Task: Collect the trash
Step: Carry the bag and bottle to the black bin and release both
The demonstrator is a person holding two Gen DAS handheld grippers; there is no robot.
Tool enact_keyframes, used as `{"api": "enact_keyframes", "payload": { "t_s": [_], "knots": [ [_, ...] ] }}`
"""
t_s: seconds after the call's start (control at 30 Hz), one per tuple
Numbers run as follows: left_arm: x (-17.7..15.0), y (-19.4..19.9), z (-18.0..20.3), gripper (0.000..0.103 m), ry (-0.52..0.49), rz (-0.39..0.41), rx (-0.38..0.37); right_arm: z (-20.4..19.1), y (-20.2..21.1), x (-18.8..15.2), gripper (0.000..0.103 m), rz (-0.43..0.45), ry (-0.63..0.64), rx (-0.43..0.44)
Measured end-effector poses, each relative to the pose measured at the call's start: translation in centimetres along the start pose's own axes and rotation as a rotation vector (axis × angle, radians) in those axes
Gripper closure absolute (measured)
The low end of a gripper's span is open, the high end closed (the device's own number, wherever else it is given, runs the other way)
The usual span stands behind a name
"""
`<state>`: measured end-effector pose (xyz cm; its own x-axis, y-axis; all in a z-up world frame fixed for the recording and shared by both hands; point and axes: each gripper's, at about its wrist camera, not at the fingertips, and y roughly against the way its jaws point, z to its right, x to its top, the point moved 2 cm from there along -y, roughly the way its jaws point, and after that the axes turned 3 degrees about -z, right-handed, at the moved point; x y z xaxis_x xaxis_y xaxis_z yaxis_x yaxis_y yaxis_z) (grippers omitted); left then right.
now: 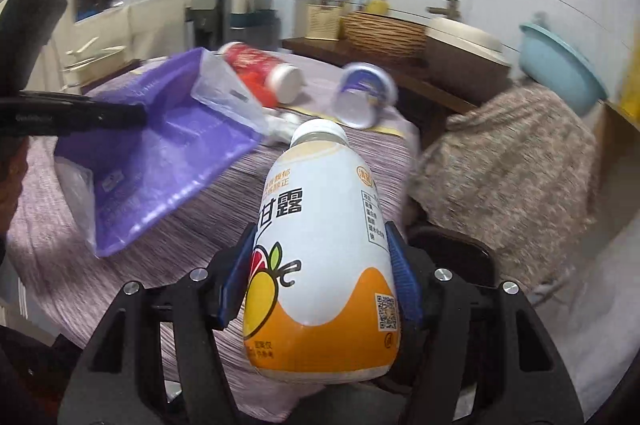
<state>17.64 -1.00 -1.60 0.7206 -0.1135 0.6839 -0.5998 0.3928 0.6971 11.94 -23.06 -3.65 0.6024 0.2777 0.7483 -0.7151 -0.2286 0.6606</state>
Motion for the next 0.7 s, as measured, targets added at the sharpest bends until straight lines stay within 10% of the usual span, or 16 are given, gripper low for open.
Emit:
{"api": "enact_keyframes", "payload": {
  "t_s": [0.7],
  "knots": [
    [5.4,-14.2,13.8,0.084,-0.217,-0.188,-0.059,13.9,-8.2,-10.3,0.041,-0.180,-0.353,-0.175]
  ]
}}
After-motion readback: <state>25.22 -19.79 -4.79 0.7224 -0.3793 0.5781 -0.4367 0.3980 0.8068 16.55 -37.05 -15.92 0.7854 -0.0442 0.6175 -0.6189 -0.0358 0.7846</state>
